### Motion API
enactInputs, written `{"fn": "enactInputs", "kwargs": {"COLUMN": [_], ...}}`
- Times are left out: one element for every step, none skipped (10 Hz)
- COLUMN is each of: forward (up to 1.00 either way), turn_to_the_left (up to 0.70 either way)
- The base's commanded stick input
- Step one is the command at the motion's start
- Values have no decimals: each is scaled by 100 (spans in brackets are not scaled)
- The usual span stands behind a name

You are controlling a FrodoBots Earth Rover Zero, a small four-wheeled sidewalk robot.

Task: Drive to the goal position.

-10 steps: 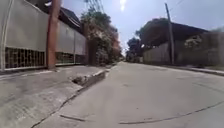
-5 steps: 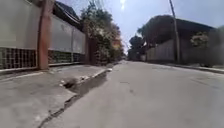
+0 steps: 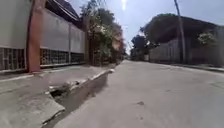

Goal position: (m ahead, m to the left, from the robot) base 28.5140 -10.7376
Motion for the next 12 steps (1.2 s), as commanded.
{"fn": "enactInputs", "kwargs": {"forward": [100, 100, 100, 100, 100, 100, 100, 100, 100, 100, 100, 100], "turn_to_the_left": [2, 2, 2, 2, 2, 2, 2, 2, 2, 2, 2, 1]}}
